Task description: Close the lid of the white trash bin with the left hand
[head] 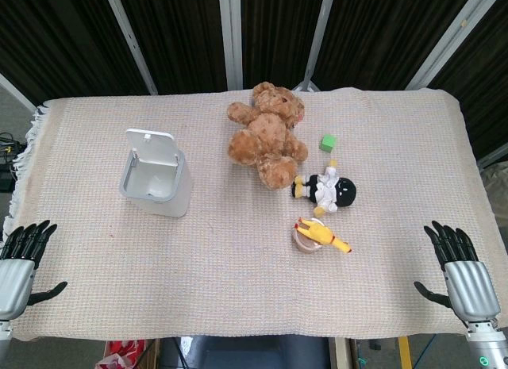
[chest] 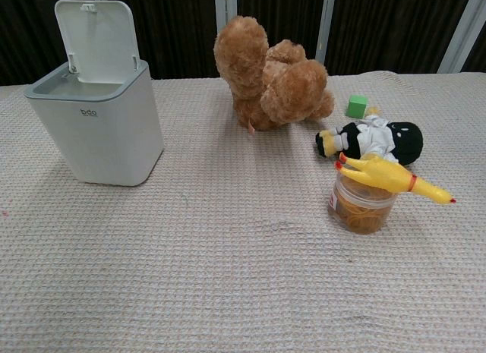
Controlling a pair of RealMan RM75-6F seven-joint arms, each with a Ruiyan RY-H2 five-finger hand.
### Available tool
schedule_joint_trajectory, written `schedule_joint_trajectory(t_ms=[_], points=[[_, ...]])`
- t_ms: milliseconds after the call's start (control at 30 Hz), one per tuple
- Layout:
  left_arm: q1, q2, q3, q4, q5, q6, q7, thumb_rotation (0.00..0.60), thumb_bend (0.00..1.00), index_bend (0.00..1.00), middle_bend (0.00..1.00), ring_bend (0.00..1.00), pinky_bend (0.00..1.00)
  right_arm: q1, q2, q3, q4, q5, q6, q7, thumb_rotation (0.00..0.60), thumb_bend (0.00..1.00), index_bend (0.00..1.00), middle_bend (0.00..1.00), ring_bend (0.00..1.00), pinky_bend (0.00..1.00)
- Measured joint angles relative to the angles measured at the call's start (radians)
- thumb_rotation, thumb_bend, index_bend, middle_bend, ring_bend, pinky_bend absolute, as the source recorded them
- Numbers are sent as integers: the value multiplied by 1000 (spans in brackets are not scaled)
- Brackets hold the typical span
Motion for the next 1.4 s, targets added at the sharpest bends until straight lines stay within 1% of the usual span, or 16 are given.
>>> schedule_joint_trajectory(t_ms=[433, 633, 700, 733, 767, 800, 833, 867, 900, 933, 967, 1033, 1100, 1200, 1300, 1400], points=[[2, 5, 1, 0, 4, 1, 5, 600, 76, 0, 0, 0, 0, -3, 1, 2, 3, 4, 2, 8, 600, 192, 0, 0, 0, 0], [-3, 28, -4, -26, -11, -12, -6, 600, 88, 0, 0, 0, 0, -5, 9, 7, -6, 24, -3, 22, 600, 193, 0, 0, 0, 0], [-5, 38, -7, -38, -15, -14, -5, 600, 135, 0, 0, 0, 35, -6, 11, 6, -10, 25, -4, 27, 600, 193, 0, 0, 0, 0], [-6, 44, -9, -45, -16, -14, -5, 600, 180, 0, 1, 10, 118, -6, 12, 6, -13, 26, -4, 28, 600, 192, 0, 0, 0, 0], [-7, 52, -12, -52, -17, -13, -3, 600, 231, 0, 34, 67, 250, -7, 13, 5, -15, 26, -4, 30, 600, 192, 0, 0, 0, 0], [-9, 64, -18, -64, -21, -11, 1, 600, 276, 0, 109, 165, 389, -8, 14, 4, -19, 26, -5, 33, 600, 192, 0, 0, 0, 0], [-11, 73, -26, -72, -24, -9, 7, 600, 302, 0, 183, 248, 468, -8, 16, 3, -21, 26, -6, 35, 600, 192, 0, 0, 0, 0], [-15, 84, -39, -81, -31, -4, 20, 600, 333, 0, 324, 374, 560, -8, 17, 3, -24, 27, -8, 36, 600, 192, 0, 0, 0, 0], [-19, 89, -51, -88, -37, -1, 31, 600, 349, 0, 415, 447, 606, -7, 17, 3, -26, 28, -9, 38, 600, 192, 0, 0, 0, 0], [-25, 95, -64, -97, -46, 0, 44, 600, 367, 0, 552, 548, 680, -7, 17, 4, -28, 30, -10, 39, 600, 192, 0, 0, 0, 0], [-33, 103, -77, -107, -58, -2, 56, 600, 372, 0, 625, 604, 727, -7, 18, 4, -31, 32, -11, 41, 600, 192, 0, 0, 0, 0], [-55, 125, -104, -140, -97, -22, 73, 600, 374, 0, 729, 685, 813, -7, 19, 5, -37, 39, -17, 44, 600, 192, 0, 0, 0, 0], [-85, 151, -132, -179, -144, -64, 81, 600, 374, 0, 813, 755, 890, -5, 20, 6, -42, 46, -23, 46, 600, 192, 0, 0, 0, 0], [-143, 194, -180, -233, -228, -148, 92, 600, 381, 0, 878, 811, 939, -3, 21, 9, -46, 55, -31, 48, 600, 191, 0, 0, 0, 0], [-213, 232, -234, -276, -329, -235, 107, 600, 401, 0, 904, 831, 952, -1, 23, 9, -49, 61, -38, 53, 600, 192, 0, 0, 0, 0], [-288, 258, -286, -303, -434, -320, 125, 600, 453, 0, 918, 840, 958, 0, 29, 11, -55, 71, -47, 68, 600, 192, 0, 0, 0, 0]])
